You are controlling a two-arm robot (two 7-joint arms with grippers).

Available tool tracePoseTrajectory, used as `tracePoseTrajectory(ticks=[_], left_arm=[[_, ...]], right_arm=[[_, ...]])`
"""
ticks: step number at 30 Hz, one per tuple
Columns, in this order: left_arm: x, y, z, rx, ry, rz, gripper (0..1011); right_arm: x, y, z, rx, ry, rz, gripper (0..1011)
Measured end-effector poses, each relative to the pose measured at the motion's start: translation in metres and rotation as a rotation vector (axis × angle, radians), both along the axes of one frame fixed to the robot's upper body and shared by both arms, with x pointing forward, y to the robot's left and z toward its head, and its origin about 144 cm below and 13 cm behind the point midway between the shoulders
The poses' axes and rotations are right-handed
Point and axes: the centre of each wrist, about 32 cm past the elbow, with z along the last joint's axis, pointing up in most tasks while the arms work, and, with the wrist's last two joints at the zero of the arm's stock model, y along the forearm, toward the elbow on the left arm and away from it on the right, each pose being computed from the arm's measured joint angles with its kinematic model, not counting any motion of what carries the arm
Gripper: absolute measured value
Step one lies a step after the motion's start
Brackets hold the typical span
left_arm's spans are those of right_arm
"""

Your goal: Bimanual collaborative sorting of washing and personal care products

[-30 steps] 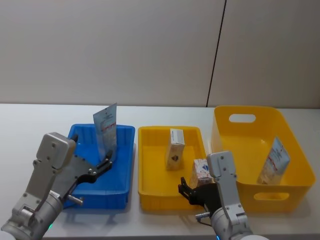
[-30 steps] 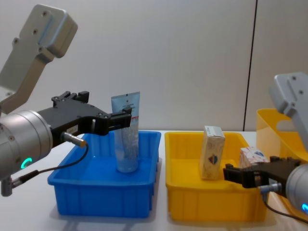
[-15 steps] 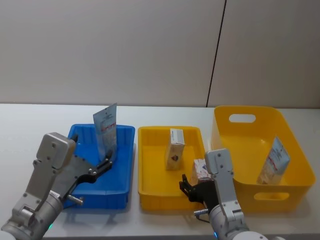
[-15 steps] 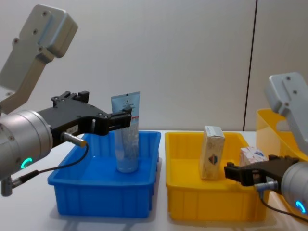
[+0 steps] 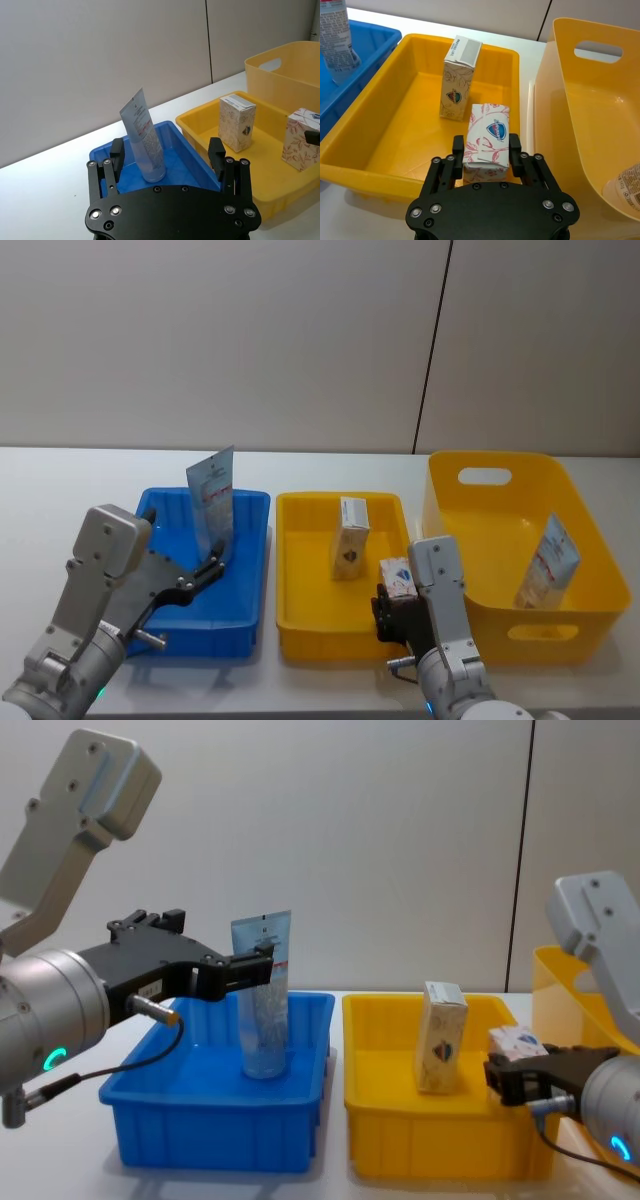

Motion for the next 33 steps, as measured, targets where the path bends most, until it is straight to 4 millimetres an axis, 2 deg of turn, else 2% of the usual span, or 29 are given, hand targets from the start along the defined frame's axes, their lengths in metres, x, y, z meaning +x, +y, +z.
tracePoseTrajectory(ticks=[5, 8, 23, 33], left_arm=[[0.0, 0.0, 0.0, 0.0, 0.0, 0.0, 1001], [0.0, 0.0, 0.0, 0.0, 0.0, 0.0, 1001], [0.0, 0.0, 0.0, 0.0, 0.0, 0.0, 1001], [0.0, 0.0, 0.0, 0.0, 0.0, 0.0, 1001]], right_arm=[[0.0, 0.0, 0.0, -0.001, 0.0, -0.001, 366], [0.0, 0.0, 0.0, 0.0, -0.002, -0.002, 335], [0.001, -0.001, 0.015, 0.085, -0.103, 0.022, 323], [0.007, -0.006, 0.048, 0.213, -0.244, 0.03, 323]])
